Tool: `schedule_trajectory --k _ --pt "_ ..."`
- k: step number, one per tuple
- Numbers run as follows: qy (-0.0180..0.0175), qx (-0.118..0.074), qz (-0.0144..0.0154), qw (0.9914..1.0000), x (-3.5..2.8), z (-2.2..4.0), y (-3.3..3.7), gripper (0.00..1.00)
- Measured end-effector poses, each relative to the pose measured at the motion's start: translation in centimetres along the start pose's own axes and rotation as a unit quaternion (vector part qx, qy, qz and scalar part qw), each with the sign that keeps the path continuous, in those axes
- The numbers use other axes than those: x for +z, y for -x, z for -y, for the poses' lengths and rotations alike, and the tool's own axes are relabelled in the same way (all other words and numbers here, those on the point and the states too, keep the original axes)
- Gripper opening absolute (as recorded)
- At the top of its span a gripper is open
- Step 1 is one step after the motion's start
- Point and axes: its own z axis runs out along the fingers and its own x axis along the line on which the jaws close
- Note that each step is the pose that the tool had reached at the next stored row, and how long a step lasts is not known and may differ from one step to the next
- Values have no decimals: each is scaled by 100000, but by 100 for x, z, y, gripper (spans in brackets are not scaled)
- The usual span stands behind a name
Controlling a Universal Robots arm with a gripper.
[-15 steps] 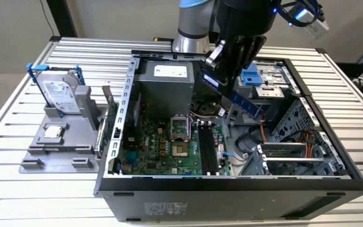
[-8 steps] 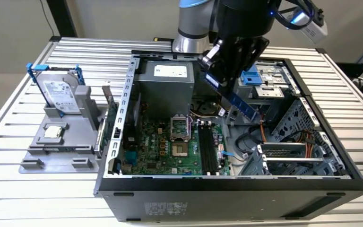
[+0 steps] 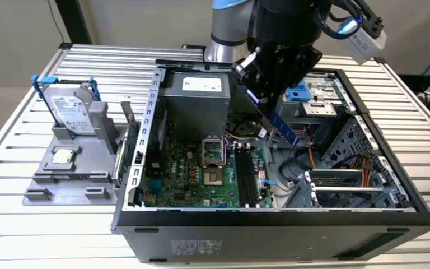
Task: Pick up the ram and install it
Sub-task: 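Insert the ram into the slot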
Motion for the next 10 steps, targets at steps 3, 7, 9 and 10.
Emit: schedule_trajectory --k 3,7,9,10 --pt "-97 2638 -68 99965 11 0 0 0" --pt "-229 6228 -160 99805 25 0 -1 0" --pt "-292 7972 -202 99681 34 -1 -1 0" --pt "-322 8842 -221 99608 38 -1 -1 0"
